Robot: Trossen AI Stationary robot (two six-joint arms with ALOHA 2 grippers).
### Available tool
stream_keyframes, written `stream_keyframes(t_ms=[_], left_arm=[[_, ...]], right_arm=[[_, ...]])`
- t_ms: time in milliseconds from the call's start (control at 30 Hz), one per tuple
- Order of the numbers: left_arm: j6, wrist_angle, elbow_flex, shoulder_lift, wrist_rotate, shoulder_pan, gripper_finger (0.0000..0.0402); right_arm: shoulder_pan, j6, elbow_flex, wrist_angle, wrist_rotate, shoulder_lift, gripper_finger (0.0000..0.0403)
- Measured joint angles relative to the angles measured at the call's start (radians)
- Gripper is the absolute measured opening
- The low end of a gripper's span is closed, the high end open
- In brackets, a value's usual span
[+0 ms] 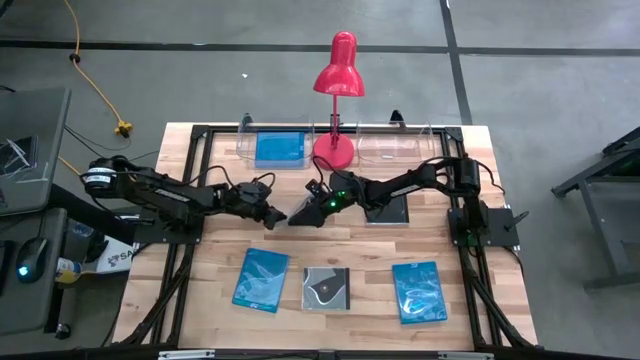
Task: Pick & place jewel cases by type
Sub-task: Put the left black cd case into the right transparent bin
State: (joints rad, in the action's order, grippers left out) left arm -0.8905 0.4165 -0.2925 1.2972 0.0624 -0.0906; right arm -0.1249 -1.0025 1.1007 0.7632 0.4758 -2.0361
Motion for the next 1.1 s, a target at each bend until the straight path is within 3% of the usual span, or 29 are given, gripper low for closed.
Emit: stream_keyframes(t_ms=[733, 1100], left_arm=[[0.004, 0.052, -0.004, -0.002, 0.041, 0.0, 0.012], [0.03, 0.048, -0.004, -0.002, 0.002, 0.0, 0.012]], right_arm=[[-0.027, 0.009, -0.005, 0.015, -0.02, -0.006, 0.0252], [-0.027, 0.013, -0.004, 0.027, -0.016, -0.006, 0.0252]])
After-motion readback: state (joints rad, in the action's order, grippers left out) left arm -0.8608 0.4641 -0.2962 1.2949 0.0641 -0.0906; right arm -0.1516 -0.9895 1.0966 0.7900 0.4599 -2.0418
